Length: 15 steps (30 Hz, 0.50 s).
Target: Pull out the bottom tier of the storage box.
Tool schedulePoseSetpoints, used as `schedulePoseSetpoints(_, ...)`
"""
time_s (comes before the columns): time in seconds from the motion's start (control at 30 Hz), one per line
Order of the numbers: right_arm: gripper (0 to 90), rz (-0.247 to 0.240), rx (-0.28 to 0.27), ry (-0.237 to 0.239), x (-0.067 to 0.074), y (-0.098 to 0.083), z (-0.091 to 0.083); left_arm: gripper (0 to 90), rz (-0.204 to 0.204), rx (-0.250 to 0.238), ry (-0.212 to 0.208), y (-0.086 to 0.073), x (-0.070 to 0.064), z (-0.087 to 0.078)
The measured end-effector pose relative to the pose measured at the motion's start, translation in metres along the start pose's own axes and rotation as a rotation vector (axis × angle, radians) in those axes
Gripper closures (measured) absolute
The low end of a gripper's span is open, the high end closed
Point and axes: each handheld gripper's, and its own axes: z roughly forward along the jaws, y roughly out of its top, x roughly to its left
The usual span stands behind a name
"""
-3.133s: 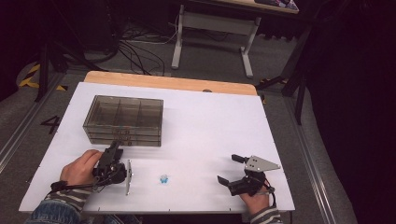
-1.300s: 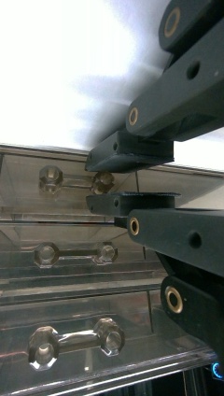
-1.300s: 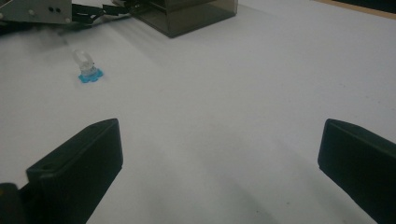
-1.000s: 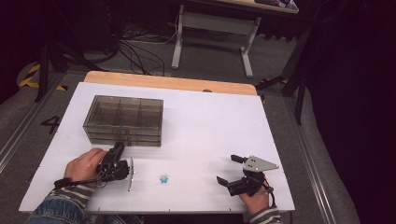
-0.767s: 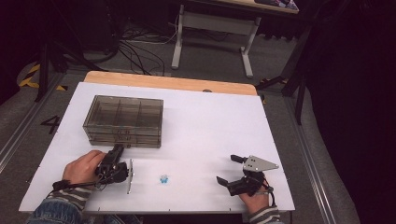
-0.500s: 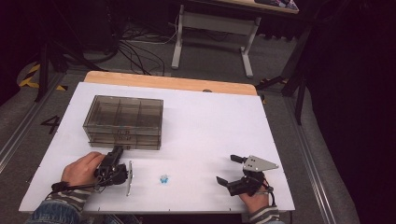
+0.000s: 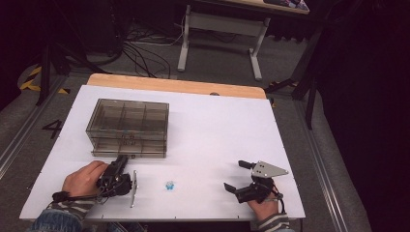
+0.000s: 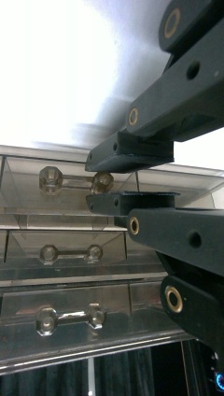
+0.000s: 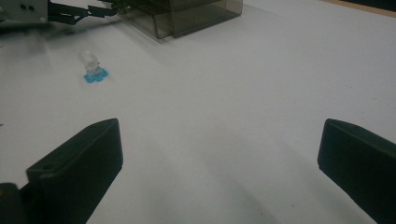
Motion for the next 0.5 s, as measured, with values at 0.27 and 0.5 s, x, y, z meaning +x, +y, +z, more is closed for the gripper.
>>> schedulePoseSetpoints(0.27, 0.7, -0.001, 0.001, 0.002, 0.0, 0.0, 0.0001, 78.1, -0.005, 0.003, -0.007, -0.0017, 0.0003, -0.0012)
schedulePoseSetpoints(0.5, 0.7, -0.002, 0.003, 0.001, 0.0, 0.0, 0.0001, 73.1, -0.018, 0.0, -0.029, -0.0022, 0.0011, -0.0023)
